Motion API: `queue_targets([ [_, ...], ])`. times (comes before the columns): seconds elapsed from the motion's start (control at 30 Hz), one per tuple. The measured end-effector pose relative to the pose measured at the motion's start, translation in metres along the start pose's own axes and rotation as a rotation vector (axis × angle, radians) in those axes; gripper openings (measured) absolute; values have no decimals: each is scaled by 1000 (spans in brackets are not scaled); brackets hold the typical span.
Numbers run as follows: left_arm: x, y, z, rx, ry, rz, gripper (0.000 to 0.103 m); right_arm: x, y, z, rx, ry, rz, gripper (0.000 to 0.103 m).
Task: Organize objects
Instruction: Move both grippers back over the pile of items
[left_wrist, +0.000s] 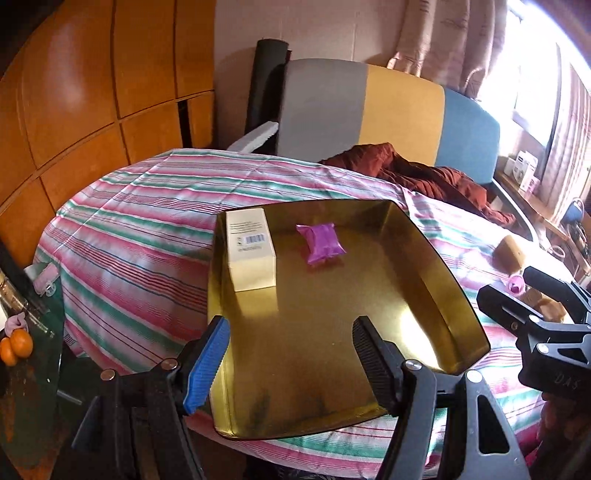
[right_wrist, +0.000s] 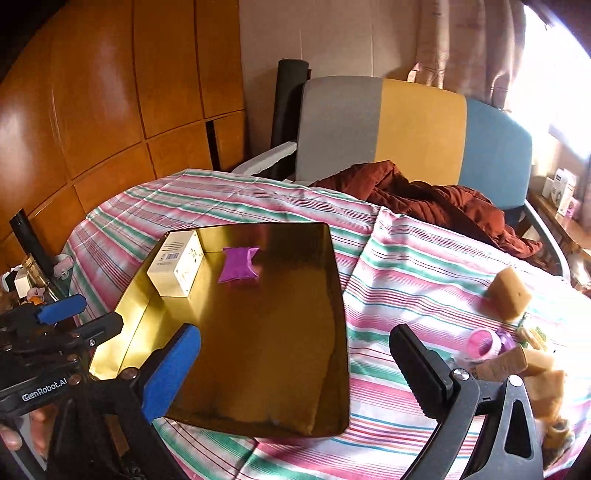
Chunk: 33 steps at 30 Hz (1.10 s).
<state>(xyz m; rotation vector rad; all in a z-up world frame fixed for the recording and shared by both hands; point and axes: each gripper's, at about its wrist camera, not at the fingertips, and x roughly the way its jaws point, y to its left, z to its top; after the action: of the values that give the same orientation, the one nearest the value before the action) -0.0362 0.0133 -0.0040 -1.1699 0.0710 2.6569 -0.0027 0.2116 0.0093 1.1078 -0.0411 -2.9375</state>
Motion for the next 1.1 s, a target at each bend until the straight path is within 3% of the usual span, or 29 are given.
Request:
queue_targets([
  [0.57,2,-40,4,87,16,-133,70,-12,-57,-27,96,26,-98,103],
  [0.87,5,-78,5,166,44,-238,70,-50,-154,-44,259,46,-241,103],
  [1.1,3,-120,1,260,66,-327,70,-91,-245,-73,434,111,-364,103],
])
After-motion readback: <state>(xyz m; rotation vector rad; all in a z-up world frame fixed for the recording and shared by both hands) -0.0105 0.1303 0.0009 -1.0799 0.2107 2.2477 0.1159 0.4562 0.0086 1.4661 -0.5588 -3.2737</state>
